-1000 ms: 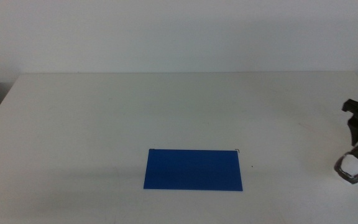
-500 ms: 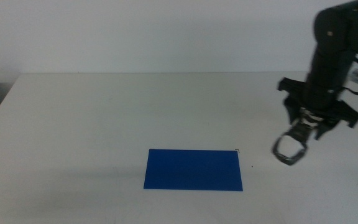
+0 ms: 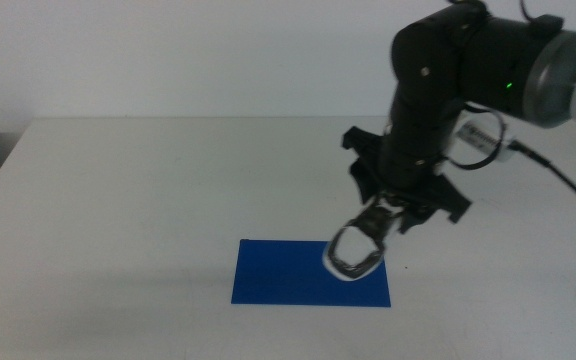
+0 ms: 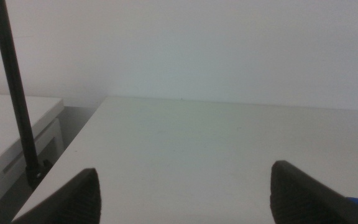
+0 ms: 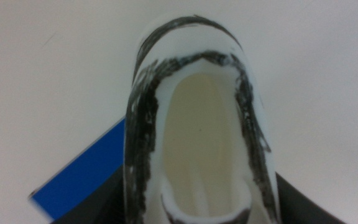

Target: Use one arm to grab the shoe from the table and place it on the mat.

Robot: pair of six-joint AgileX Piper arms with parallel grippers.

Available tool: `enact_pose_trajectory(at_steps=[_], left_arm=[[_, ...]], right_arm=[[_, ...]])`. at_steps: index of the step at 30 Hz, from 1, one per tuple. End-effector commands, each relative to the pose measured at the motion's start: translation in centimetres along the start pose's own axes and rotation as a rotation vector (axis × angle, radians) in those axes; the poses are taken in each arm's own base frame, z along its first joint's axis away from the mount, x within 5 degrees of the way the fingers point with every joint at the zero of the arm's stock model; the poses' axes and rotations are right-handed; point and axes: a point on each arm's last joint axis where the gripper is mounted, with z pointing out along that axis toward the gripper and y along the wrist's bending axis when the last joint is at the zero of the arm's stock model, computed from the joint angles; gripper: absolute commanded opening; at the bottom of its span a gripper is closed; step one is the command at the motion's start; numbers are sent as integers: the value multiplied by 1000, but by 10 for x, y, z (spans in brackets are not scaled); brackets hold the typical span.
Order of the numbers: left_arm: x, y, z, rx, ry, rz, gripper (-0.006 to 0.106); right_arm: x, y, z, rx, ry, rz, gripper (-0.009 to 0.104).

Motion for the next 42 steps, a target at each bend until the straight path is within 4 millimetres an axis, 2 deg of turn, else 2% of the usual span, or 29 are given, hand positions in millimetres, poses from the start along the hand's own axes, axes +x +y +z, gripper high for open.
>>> enact_pose_trajectory(at_steps=[1,7,11,16,22,29,35,42], left_arm=[[-6,-2,0,20,-78,-7,94],[-6,-2,0,20,-78,-7,94],[-6,-2,0,20,-78,-7,94],[-6,-2,0,20,-78,-7,94],[-6,-2,0,20,-78,-7,94],[-6,-2,0,20,-78,-7,94],[-6,-2,0,20,-78,-7,94],[-6,-2,0,20,-78,-7,94]], right_arm=[[9,8,-31,-127,-23,5,11],[33,24,-25,-134,15,-26,7],[43,39,-22,-125,23,-50,6],[45,52,-22,-85,22,-60,6],[47,63,-11,-62,12,-71,6],[49,65,1,-35,-4,-54,5],[49,64,5,-21,-9,47,5],[50,64,5,-23,-11,293,5]])
